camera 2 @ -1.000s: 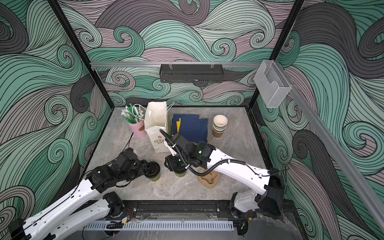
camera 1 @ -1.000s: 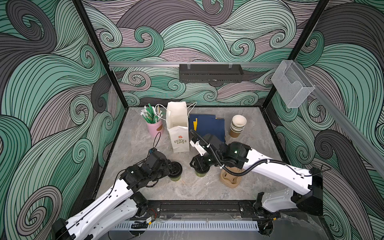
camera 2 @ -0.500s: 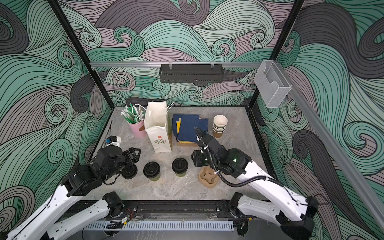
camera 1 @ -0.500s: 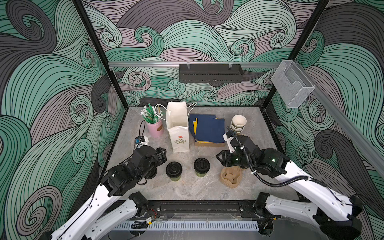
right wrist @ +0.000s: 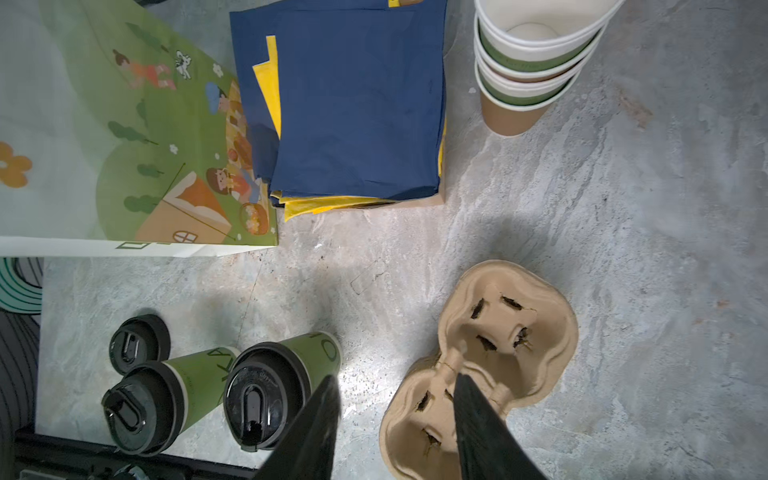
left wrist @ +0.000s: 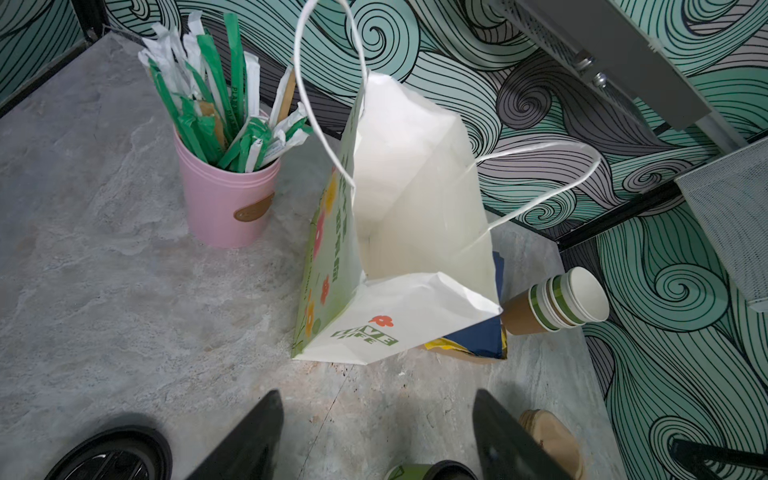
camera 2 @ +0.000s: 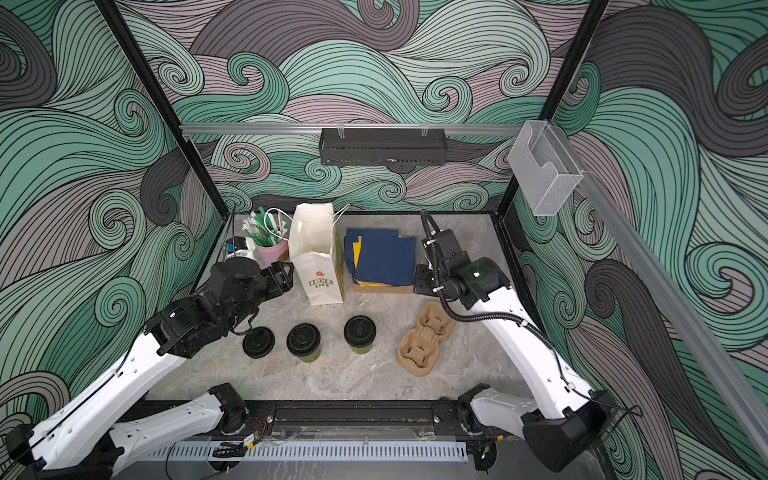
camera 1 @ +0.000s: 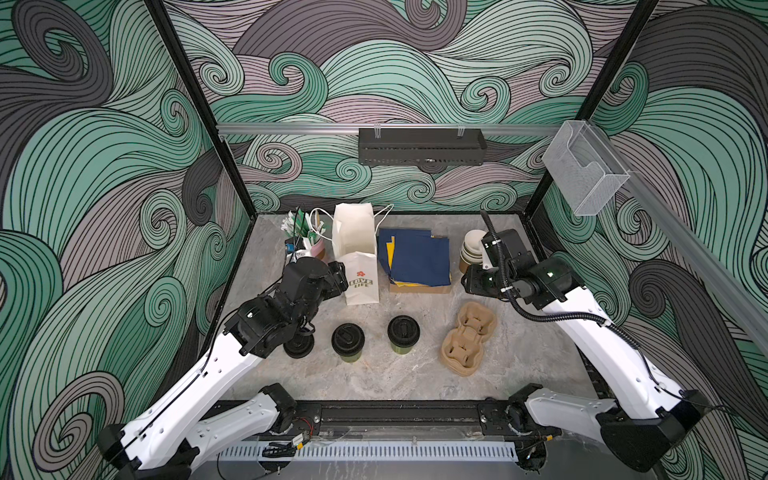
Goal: Pack the takeout coffee
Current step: 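Grip the brown cup carrier with the right gripper while the left nears the bag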
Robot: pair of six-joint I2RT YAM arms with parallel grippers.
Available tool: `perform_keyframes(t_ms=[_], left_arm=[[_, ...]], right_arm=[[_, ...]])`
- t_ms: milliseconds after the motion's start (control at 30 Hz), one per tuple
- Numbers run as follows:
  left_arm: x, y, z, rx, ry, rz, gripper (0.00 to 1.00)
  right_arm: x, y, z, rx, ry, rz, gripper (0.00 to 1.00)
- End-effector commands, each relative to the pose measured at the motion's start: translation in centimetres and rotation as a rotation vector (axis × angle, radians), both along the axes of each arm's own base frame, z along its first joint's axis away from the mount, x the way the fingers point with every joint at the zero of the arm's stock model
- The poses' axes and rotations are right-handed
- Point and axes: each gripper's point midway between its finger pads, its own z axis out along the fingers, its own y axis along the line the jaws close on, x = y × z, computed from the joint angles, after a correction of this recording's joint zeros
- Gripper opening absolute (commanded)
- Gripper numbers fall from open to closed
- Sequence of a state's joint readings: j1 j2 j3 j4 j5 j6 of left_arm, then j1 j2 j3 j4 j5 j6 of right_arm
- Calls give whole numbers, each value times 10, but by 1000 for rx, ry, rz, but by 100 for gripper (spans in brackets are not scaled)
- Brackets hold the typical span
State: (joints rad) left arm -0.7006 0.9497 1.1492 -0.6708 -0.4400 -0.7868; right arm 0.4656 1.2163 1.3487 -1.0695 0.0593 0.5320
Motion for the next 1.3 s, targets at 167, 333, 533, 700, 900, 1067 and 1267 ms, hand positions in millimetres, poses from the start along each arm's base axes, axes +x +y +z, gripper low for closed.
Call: perform_keyframes(t_ms=[167,333,533,700,900,1067,1267], left_arm=[[9,-7,19,-19,-53,-19,73],[6,-4,11,-25,-33,-8,74],[2,0,5,-33,-15,10,74],[0,3,3,-34,-10,21,74],[-1,4,1,-37,-9,27,74],[-1,5,1,-37,-8,27,74],[-2,6,0,-44,-9,37,74]], right_arm=[[-58,-39,-59,-6,244,-291,45],[-78,-40,-86,17,329,-414,44],[-77,-35,-107,-65,393,-424,46],[-73,-25,-121,-137,443,-396,46],[-69,-16,-138,-137,461,-388,48],[-69,-17,-149,-144,475,-409,48],[-70,-18,-156,-140,476,-452,48]])
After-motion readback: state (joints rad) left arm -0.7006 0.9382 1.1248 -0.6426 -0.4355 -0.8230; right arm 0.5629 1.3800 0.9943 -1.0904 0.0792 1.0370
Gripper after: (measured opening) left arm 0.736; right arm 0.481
